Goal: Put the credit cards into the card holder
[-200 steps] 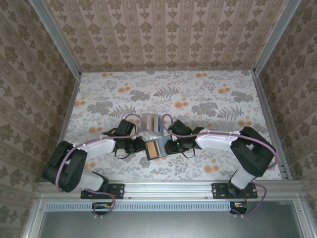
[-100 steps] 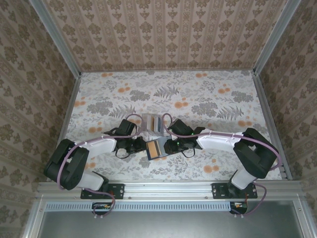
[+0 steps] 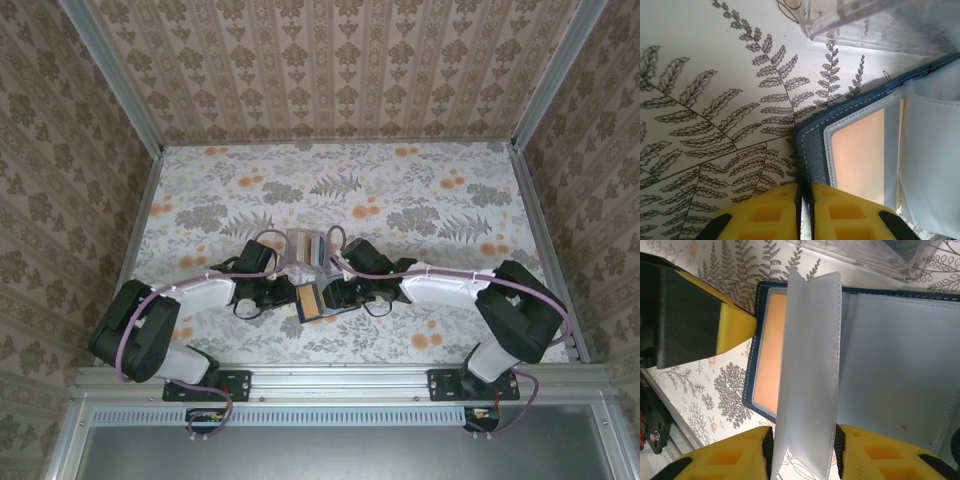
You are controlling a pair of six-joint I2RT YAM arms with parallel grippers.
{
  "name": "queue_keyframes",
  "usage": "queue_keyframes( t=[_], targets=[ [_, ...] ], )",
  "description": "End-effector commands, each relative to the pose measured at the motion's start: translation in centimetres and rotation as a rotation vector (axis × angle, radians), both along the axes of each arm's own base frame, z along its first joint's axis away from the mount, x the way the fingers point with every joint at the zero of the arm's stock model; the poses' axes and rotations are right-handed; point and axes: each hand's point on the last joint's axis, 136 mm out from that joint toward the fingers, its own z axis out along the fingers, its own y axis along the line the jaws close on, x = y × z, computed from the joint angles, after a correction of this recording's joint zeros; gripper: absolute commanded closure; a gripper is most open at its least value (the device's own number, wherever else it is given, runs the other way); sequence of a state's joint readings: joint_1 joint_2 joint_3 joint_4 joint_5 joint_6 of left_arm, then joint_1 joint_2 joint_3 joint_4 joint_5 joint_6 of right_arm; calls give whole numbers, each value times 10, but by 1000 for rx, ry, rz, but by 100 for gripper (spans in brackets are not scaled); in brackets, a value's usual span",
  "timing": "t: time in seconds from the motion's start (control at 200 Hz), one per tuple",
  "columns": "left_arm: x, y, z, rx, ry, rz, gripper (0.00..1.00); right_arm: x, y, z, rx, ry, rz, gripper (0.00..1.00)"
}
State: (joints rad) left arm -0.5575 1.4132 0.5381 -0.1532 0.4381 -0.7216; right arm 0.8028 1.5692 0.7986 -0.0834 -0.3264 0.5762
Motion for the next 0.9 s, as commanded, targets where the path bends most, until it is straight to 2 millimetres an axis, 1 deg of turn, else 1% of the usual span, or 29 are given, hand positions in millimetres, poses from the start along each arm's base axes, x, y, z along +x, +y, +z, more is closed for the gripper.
queue_keyframes(
  t=[0.0, 0.2, 0.31, 0.485, 0.59, 0.665, 0.795, 0.835, 0.895],
  targets=[
    [-2, -3, 1, 2, 2, -25, 84, -1, 9, 15, 76, -26, 21, 60],
    [0, -2, 2, -17, 5, -9, 82, -1, 22, 17, 152, -12, 40, 60],
    [1, -2, 2, -26, 5, -9, 82, 0, 25, 16, 154, -6, 44, 59],
    [2, -2, 2, -32, 7, -4, 82, 0, 29, 20, 189, -9, 52, 59],
    [2, -1, 0, -27, 8, 0, 82, 2, 28, 16, 179, 2, 44, 61],
    [1, -1, 0, -33, 9, 2, 82, 3, 26, 12, 165, 9, 33, 65],
    [2, -2, 0, -38, 6, 0, 82, 4, 18, -7, 60, 45, 26, 69],
    [2, -3, 1, -42, 5, 1, 82, 3, 19, -9, 64, 55, 33, 68],
    [1, -3, 1, -46, 4, -4, 82, 0, 21, -9, 70, 51, 49, 60]
  ],
)
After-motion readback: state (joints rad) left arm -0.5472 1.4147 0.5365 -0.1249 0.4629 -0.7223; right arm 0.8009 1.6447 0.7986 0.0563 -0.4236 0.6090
